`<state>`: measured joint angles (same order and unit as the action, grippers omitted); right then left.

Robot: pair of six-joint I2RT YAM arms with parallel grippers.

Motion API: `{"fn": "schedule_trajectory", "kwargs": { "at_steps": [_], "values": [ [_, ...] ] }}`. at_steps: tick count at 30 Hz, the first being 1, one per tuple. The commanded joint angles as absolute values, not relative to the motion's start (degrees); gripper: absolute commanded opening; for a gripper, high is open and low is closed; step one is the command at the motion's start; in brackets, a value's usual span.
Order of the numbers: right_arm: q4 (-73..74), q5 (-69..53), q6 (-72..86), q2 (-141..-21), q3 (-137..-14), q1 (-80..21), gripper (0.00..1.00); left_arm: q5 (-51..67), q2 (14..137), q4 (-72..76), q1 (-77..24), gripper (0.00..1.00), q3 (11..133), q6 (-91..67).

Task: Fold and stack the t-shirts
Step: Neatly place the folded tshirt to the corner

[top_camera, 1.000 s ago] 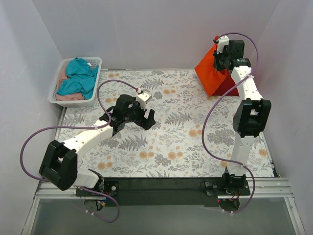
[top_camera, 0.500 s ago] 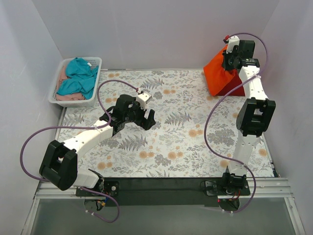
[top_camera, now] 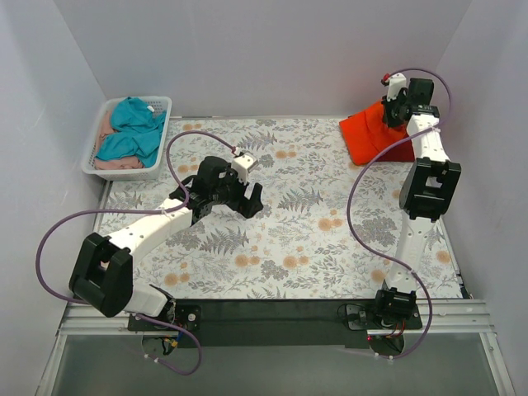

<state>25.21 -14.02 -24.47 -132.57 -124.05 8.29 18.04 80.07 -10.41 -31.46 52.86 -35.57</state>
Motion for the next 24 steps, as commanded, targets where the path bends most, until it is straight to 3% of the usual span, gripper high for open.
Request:
{"fn": "schedule_trajectory", "kwargs": {
  "at_steps": [1, 16, 17, 18, 21, 23, 24],
  "values": [
    [21.0, -14.1, -27.2, -132.4, -128.0, 10.3, 0.01, 18.5, 80.0, -12.0, -31.5, 0.86, 55.1, -35.2],
    [12.8, -13.0, -31.1, -138.4, -122.6, 12.7, 0.02, 17.7, 82.5, -16.3, -31.4, 0.86, 58.6, -33.0],
    [12.7, -12.1, -31.6, -138.7, -122.4, 12.7, 0.06, 17.4, 82.6, -16.4, -31.5, 0.86, 58.7, -33.0],
    [12.0, -10.9, -31.7, -139.0, -122.4, 12.7, 0.26, 17.1, 82.6, -16.7, -31.4, 0.86, 59.0, -33.0],
    [11.3, -5.6, -32.2, -140.0, -123.1, 12.8, 0.59, 16.7, 82.7, -17.0, -31.5, 0.87, 59.3, -33.7],
    [11.3, -5.3, -32.7, -139.1, -122.9, 13.1, 0.67, 16.6, 82.5, -17.1, -31.5, 0.87, 59.5, -34.0],
    [11.1, -4.9, -32.7, -138.7, -122.9, 13.2, 0.79, 16.6, 82.4, -17.1, -31.5, 0.87, 59.5, -34.1]
  ]
}}
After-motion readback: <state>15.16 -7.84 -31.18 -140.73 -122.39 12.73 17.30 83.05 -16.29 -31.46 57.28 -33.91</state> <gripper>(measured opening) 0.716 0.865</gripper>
